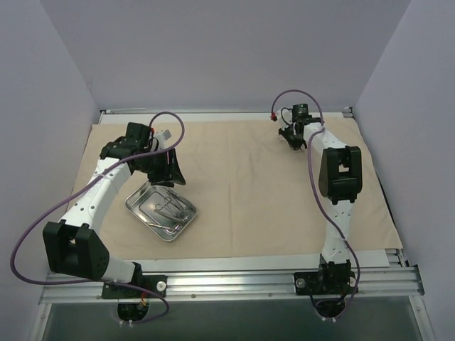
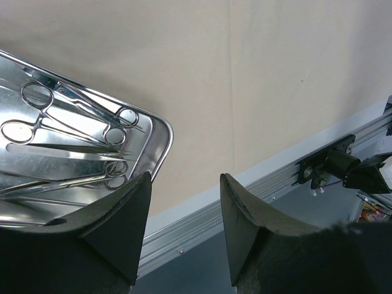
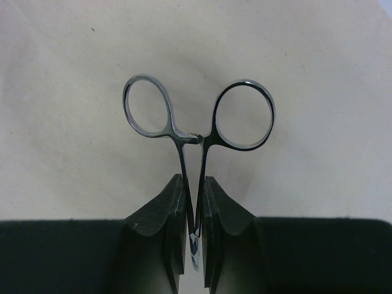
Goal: Open and lay out the surgical kit
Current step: Place the medical item in the surgical kit.
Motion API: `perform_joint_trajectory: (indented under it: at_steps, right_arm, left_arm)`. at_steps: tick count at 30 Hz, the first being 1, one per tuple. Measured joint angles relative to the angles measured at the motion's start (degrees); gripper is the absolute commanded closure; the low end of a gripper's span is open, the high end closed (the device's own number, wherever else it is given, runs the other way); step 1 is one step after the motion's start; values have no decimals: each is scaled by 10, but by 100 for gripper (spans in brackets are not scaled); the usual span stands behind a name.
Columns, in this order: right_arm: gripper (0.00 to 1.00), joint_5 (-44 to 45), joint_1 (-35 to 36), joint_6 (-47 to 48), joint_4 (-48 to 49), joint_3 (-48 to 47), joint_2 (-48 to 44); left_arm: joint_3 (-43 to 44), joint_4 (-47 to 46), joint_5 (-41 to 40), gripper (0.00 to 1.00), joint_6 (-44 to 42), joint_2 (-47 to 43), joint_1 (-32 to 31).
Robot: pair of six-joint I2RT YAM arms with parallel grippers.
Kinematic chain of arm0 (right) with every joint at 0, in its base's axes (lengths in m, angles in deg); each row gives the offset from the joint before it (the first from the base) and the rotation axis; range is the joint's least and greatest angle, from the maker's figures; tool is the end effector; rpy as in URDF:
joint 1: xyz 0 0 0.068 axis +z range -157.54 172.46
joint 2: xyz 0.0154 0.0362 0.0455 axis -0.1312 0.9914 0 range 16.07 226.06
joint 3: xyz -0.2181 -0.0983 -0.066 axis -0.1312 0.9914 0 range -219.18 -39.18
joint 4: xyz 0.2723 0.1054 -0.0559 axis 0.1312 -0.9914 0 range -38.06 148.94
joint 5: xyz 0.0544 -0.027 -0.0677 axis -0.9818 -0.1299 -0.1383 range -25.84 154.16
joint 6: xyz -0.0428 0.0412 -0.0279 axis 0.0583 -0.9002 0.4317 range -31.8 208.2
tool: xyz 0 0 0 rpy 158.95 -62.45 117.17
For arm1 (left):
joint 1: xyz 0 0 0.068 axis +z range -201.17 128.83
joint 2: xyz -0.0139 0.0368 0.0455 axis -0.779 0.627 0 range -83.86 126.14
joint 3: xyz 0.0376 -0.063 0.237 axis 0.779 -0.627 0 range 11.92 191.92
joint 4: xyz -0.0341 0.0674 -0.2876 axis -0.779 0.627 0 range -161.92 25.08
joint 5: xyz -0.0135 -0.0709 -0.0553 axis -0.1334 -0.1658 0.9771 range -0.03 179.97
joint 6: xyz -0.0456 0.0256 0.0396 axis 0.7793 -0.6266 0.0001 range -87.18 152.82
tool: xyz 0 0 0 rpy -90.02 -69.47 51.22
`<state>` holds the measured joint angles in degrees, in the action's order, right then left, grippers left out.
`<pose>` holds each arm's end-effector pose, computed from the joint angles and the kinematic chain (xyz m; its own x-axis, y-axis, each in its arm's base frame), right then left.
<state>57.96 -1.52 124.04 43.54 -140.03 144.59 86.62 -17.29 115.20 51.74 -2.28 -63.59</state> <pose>0.5350 0.0619 0.1362 -0.4437 -0.6320 -0.6354 -0.5457 0.7529 -0.3678 0.3182 -0.0926 0.2688 -0.9395 -0.0936 -0.3296 0.0934 0.8556 -0.5091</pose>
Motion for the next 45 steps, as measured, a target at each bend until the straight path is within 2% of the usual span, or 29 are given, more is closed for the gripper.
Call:
perform_joint_trajectory:
  at_steps: [6,19,25,29,33,37,42,45]
  right_arm:
    - [94,0,-11,29,-5,-6,9]
    - [66,18,-10,26,8,-19,30]
    - [61,26,-10,-6,10,-28,31]
    - [56,49,3,-68,10,-54,31]
    - [52,97,52,-171,19,-74,1]
    - [45,111,141,-278,15,-69,-67]
    - [43,102,272,-335,26,16,-194]
    - [43,89,312,-348,29,83,-260]
  left_arm:
    - [-6,-1,0,43,-1,10,-2]
    - [-32,-2,3,42,-1,10,-2]
    - [-32,-2,-2,41,0,10,-2]
    - [-32,-2,-26,40,7,11,-2]
    - [-32,-3,-54,40,21,26,13]
    - [-32,3,-101,43,47,68,39]
    - [-47,7,-144,45,98,105,46]
    - [-74,7,-154,48,126,106,46]
